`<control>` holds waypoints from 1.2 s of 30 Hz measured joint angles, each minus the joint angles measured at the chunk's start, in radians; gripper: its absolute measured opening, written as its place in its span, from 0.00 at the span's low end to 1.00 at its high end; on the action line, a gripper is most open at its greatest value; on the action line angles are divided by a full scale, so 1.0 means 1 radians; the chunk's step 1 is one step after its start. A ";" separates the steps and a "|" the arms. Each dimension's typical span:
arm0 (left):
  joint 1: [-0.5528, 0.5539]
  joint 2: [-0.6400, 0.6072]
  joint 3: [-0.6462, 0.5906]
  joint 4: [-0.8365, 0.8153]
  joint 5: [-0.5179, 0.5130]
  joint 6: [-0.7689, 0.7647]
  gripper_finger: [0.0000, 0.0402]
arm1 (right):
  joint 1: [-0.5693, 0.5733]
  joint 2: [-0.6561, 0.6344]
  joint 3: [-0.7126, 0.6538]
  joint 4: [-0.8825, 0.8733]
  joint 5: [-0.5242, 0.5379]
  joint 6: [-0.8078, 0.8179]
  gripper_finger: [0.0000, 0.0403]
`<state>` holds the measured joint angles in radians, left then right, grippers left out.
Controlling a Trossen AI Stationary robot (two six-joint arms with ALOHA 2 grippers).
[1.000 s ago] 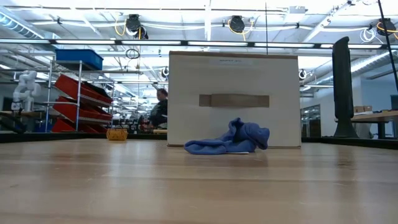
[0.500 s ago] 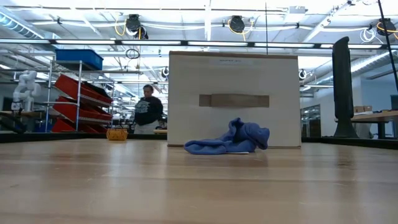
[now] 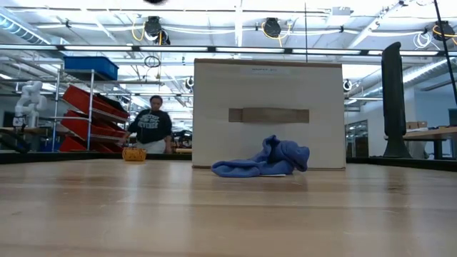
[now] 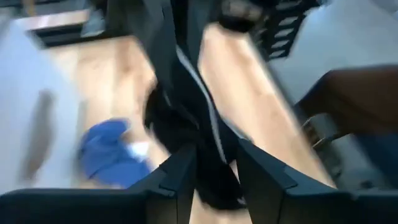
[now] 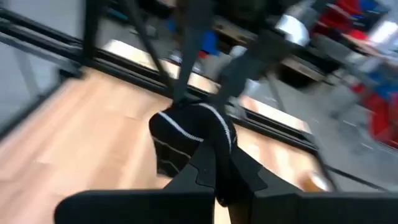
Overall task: Sort clothes
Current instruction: Put the black sock into the laundry organizer
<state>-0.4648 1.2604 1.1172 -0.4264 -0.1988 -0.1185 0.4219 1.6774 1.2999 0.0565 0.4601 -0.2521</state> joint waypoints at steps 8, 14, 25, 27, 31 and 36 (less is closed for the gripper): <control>0.000 -0.129 0.000 -0.302 -0.271 -0.082 0.31 | -0.012 -0.118 0.000 -0.122 0.187 -0.071 0.00; 0.000 -0.220 -0.071 -0.321 -0.280 -0.085 0.31 | -0.119 -0.223 0.000 -0.123 0.191 -0.179 0.00; 0.000 -0.345 -0.313 -0.070 -0.289 -0.112 0.31 | -0.491 -0.327 0.000 -0.161 -0.103 -0.102 0.00; 0.000 -0.350 -0.359 -0.002 -0.288 -0.108 0.31 | -0.559 -0.316 0.000 -0.163 -0.173 -0.074 0.00; 0.000 -0.348 -0.432 0.096 -0.284 -0.106 0.31 | -0.686 -0.275 0.000 -0.165 -0.276 -0.016 0.00; 0.001 -0.347 -0.461 0.119 -0.281 -0.109 0.31 | -0.819 -0.190 0.000 -0.163 -0.377 0.108 0.00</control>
<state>-0.4641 0.9138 0.6563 -0.3078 -0.4793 -0.2275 -0.3969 1.4879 1.2999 -0.1069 0.0829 -0.1442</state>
